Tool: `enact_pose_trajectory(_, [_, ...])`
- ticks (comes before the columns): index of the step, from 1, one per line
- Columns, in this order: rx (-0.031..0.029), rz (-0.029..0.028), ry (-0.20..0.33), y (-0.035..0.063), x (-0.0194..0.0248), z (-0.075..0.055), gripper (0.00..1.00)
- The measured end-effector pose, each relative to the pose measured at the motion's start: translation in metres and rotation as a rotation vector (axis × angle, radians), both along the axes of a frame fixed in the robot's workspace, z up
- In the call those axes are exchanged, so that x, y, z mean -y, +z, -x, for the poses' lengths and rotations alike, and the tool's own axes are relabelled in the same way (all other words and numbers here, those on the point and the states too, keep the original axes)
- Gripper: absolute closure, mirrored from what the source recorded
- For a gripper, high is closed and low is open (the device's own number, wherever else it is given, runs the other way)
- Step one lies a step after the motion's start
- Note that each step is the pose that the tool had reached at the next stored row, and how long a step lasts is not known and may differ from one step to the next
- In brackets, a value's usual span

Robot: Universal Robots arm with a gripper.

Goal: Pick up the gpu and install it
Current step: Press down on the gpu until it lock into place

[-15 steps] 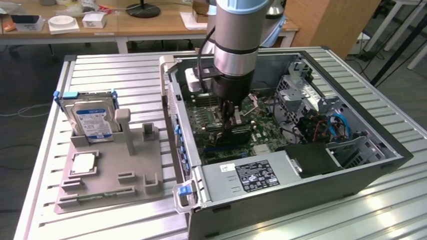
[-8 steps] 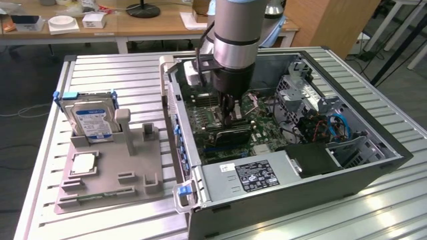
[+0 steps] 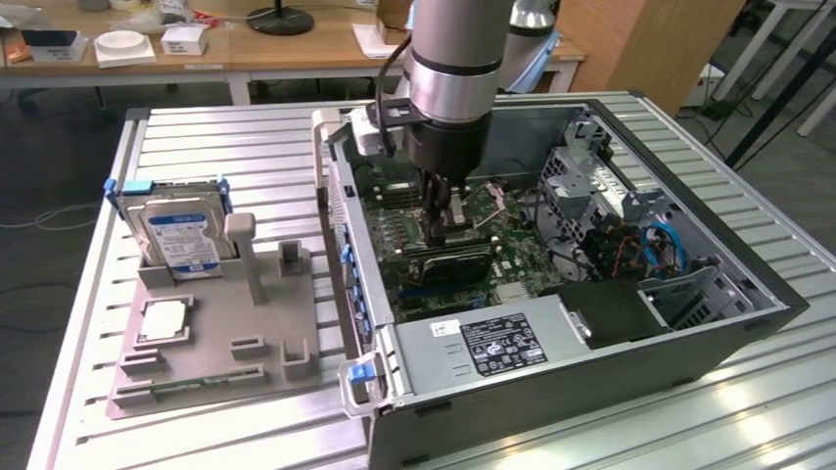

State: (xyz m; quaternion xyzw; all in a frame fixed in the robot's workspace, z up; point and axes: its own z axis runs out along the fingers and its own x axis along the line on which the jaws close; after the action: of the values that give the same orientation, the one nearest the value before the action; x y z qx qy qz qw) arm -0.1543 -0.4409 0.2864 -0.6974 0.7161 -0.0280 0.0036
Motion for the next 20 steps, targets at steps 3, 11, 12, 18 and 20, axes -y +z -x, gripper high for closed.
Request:
enact_pose_trajectory(3, [-0.0080,0.0000,0.001,0.0000,-0.0023,0.005,0.89])
enact_pose_trajectory(11, [-0.0094,0.0001,0.001,0.0001,-0.0101,0.037,0.89])
enact_pose_trajectory(12, [-0.0094,0.0000,0.001,0.0001,-0.0108,0.042,0.89])
enact_pose_trajectory(18, [-0.0094,-0.0001,0.001,0.0000,-0.0120,0.055,0.89])
enact_pose_trajectory(20, [-0.0133,0.0001,0.001,0.0003,-0.0110,0.054,0.89])
